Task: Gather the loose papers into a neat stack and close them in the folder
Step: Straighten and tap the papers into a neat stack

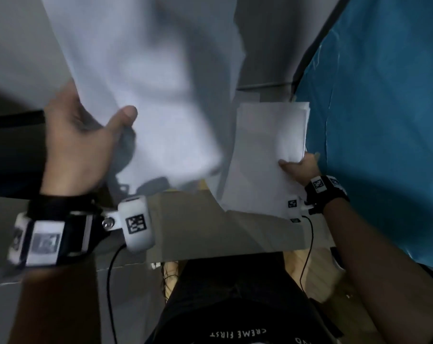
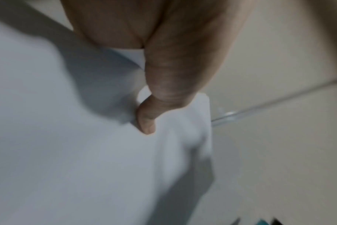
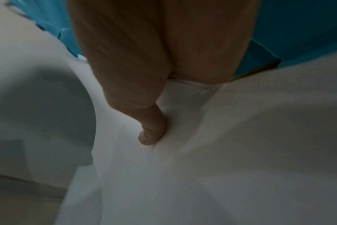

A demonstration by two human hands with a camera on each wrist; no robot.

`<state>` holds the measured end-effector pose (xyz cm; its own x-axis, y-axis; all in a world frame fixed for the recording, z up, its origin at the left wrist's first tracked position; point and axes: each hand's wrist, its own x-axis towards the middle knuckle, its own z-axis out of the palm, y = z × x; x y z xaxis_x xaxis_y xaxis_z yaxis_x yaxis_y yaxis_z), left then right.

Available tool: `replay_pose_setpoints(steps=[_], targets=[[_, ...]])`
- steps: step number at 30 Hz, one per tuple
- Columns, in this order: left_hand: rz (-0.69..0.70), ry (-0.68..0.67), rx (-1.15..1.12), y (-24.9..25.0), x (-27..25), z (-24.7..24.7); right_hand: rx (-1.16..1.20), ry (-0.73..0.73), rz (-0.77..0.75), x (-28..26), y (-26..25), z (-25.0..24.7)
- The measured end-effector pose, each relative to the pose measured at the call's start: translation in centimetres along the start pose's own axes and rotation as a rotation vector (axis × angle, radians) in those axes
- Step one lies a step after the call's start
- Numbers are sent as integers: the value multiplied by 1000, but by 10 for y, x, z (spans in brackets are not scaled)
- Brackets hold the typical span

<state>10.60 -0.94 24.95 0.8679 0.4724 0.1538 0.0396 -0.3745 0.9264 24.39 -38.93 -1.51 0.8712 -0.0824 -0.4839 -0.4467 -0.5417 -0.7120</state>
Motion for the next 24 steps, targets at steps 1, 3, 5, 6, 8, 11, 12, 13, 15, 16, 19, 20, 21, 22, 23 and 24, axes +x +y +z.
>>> replay_pose_setpoints(steps=[1,3,5,6,8,11,12,13,15,16,19,20,21,22,23,24], targets=[[-49,-3,-138,-18,5,6,53,-28,28,-2,-1,2],[-222,-44,-309,-63,10,29,138,-58,65,-4,2,5],[-418,-69,-329,-108,1,61,263,-117,82,-10,-2,9],[-500,-75,-288,-127,-8,77,315,-158,80,-13,-5,11],[-623,-129,-206,-160,-29,107,363,-238,72,-18,-9,15],[-767,-209,-71,-198,-55,139,359,-311,89,-23,-9,24],[-780,-242,11,-207,-62,146,358,-311,107,-24,-10,27],[-777,-271,90,-213,-67,152,355,-305,140,-19,-8,31],[-771,-293,185,-220,-74,161,429,-364,256,-19,-12,33],[-773,-290,196,-222,-77,164,445,-400,305,-21,-15,34],[-772,-324,193,-225,-79,169,268,-379,46,-39,-23,38],[-769,-333,192,-225,-80,170,158,-335,-55,-41,-19,42],[-758,-328,195,-225,-81,171,83,-301,-121,-45,-18,46],[-737,-309,190,-224,-82,170,43,-275,-181,-45,-16,50],[-709,-274,178,-224,-83,170,27,-265,-210,-45,-14,52],[-683,-222,154,-224,-84,168,39,-271,-220,-45,-15,49]])
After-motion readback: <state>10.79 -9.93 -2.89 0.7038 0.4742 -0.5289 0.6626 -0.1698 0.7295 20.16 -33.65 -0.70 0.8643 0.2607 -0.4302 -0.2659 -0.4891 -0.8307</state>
